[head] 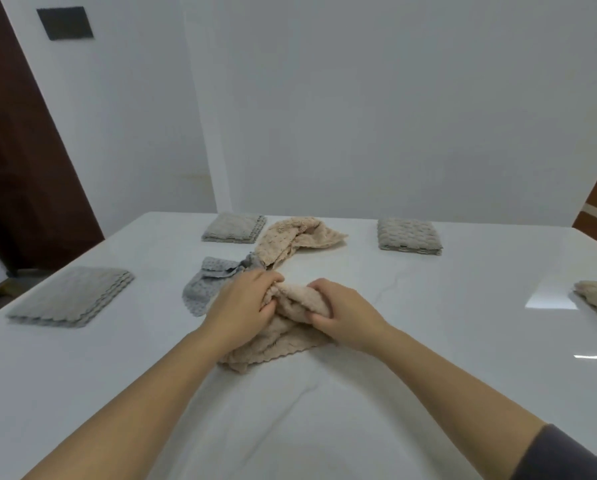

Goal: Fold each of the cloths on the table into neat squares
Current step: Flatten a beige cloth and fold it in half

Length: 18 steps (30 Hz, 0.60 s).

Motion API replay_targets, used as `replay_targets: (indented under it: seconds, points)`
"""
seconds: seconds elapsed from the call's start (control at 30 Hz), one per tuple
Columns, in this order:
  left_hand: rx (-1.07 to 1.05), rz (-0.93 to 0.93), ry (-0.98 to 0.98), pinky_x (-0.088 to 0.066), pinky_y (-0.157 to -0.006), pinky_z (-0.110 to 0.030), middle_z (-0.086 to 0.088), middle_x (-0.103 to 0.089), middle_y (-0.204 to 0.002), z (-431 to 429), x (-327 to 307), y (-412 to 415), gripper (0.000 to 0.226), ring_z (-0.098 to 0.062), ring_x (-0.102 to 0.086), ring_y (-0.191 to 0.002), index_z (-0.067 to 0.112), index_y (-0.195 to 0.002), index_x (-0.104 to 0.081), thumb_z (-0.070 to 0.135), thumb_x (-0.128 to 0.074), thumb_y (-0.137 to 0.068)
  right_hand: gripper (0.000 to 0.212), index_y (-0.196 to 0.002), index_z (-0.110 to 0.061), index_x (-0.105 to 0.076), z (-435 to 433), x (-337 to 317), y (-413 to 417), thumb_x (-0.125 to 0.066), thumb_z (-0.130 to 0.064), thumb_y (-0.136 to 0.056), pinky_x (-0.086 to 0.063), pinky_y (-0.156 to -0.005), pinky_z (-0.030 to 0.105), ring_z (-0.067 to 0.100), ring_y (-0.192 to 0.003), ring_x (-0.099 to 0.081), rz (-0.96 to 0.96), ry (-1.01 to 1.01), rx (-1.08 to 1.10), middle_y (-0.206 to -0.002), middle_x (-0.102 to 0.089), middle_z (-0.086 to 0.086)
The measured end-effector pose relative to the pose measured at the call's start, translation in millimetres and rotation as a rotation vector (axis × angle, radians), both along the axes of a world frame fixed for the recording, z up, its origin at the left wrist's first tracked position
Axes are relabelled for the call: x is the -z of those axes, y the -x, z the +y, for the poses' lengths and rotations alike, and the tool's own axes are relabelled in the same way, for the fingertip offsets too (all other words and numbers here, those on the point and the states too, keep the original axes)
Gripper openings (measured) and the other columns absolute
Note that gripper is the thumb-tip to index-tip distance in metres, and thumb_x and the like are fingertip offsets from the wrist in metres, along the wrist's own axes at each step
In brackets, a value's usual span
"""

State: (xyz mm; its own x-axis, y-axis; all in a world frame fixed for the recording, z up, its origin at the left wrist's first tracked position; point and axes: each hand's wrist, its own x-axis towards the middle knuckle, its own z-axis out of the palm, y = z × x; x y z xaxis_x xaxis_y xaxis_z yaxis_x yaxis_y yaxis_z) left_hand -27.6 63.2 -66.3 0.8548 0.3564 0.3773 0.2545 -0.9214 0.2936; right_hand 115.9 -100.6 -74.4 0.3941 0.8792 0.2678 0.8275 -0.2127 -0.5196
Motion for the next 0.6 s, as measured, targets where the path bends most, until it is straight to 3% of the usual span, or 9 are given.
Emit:
replay_targets:
  seconds: [0.13, 0.2, 0.3, 0.4, 0.5, 0.6]
  points:
    - [-0.187, -0.02, 0.079, -0.03, -0.109, -0.039, 0.005, -0.049, -0.135, -7, 31, 16, 0.058, -0.019, -0.043, -0.128, 0.028, -0.14, -0.042, 0.041, -0.063, -0.087, 0.065, -0.144, -0.032, -0.034, -7, 27, 22, -0.059, -0.039, -0.084, -0.038, -0.104, 0.039, 0.016, -0.122, -0.047, 0.021, 0.024, 0.075, -0.133, -0.052, -0.005]
    - [-0.2, -0.055, 0.138, -0.032, -0.107, -0.038, 0.006, -0.051, -0.133, -9, 46, 20, 0.061, -0.018, -0.044, -0.125, 0.028, -0.139, -0.042, 0.043, -0.065, -0.085, 0.067, -0.145, -0.029, -0.036, -10, 37, 23, -0.062, -0.032, -0.083, -0.036, -0.106, 0.032, 0.013, -0.125, -0.046, 0.111, -0.046, 0.139, -0.136, -0.049, -0.006]
    - [-0.206, -0.144, 0.188, -0.036, -0.104, -0.038, 0.009, -0.056, -0.126, -7, 58, 20, 0.055, -0.017, -0.048, -0.118, 0.028, -0.133, -0.048, 0.042, -0.066, -0.083, 0.044, -0.121, -0.021, -0.058, -10, 43, 19, -0.064, -0.012, -0.078, -0.039, -0.089, 0.022, 0.014, -0.109, -0.055, 0.21, -0.142, 0.231, -0.116, -0.06, -0.005]
    - [-0.209, -0.168, 0.221, -0.039, -0.102, -0.038, 0.009, -0.056, -0.125, 0, 63, 19, 0.057, -0.017, -0.05, -0.116, 0.027, -0.132, -0.05, 0.04, -0.069, -0.08, 0.027, -0.096, -0.024, -0.064, -12, 39, 18, -0.059, -0.004, -0.079, -0.042, -0.072, 0.023, 0.008, -0.084, -0.058, 0.339, -0.238, 0.283, -0.088, -0.065, -0.01]
    - [-0.2, -0.172, 0.257, -0.04, -0.101, -0.038, 0.009, -0.056, -0.126, 3, 67, 19, 0.058, -0.017, -0.049, -0.117, 0.025, -0.131, -0.051, 0.036, -0.072, -0.078, 0.03, -0.096, -0.027, -0.062, -16, 37, 18, -0.06, -0.002, -0.081, -0.044, -0.07, 0.015, 0.002, -0.082, -0.059, 0.447, -0.367, 0.285, -0.086, -0.066, -0.016]
    - [-0.192, -0.169, 0.293, -0.04, -0.103, -0.039, 0.01, -0.056, -0.128, 3, 65, 19, 0.06, -0.016, -0.049, -0.119, 0.025, -0.132, -0.051, 0.034, -0.073, -0.077, 0.035, -0.104, -0.027, -0.061, -17, 35, 15, -0.062, 0.0, -0.081, -0.047, -0.071, 0.016, 0.0, -0.08, -0.061, 0.558, -0.487, 0.331, -0.09, -0.067, -0.013]
